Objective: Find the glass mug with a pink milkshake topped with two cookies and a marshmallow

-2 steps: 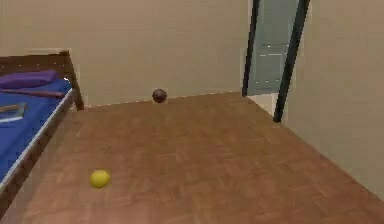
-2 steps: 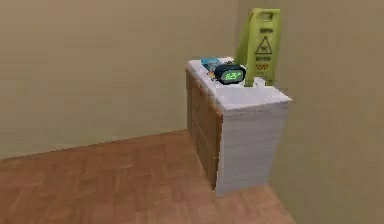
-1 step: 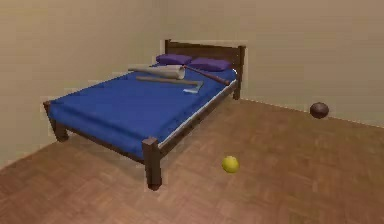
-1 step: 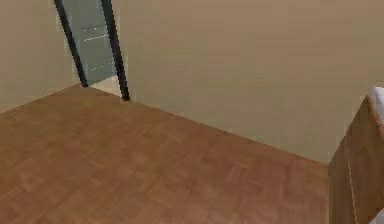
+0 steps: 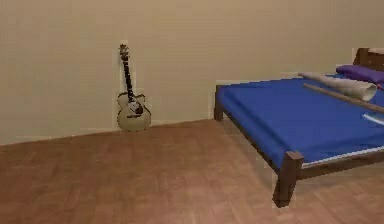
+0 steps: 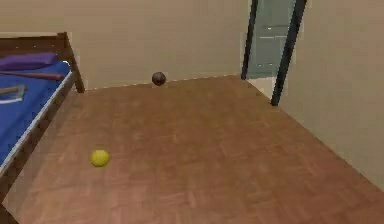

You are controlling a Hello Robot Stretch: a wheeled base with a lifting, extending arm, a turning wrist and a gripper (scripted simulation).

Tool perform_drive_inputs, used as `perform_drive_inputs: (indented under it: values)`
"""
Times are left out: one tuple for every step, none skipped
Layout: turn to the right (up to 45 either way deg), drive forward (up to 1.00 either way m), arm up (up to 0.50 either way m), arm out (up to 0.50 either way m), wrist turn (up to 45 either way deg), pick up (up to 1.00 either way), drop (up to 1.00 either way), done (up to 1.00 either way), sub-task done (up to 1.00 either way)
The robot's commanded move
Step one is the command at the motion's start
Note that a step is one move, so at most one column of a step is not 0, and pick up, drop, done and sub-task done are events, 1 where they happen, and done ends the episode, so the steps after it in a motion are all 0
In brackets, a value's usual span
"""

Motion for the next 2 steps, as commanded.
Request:
perform_drive_inputs:
  values:
    - [-30.0, 0.0, 0.0, 0.0, 0.0, 0.0, 0.0, 0.0, 0.0]
    - [0.0, 1.0, 0.0, 0.0, 0.0, 0.0, 0.0, 0.0, 0.0]
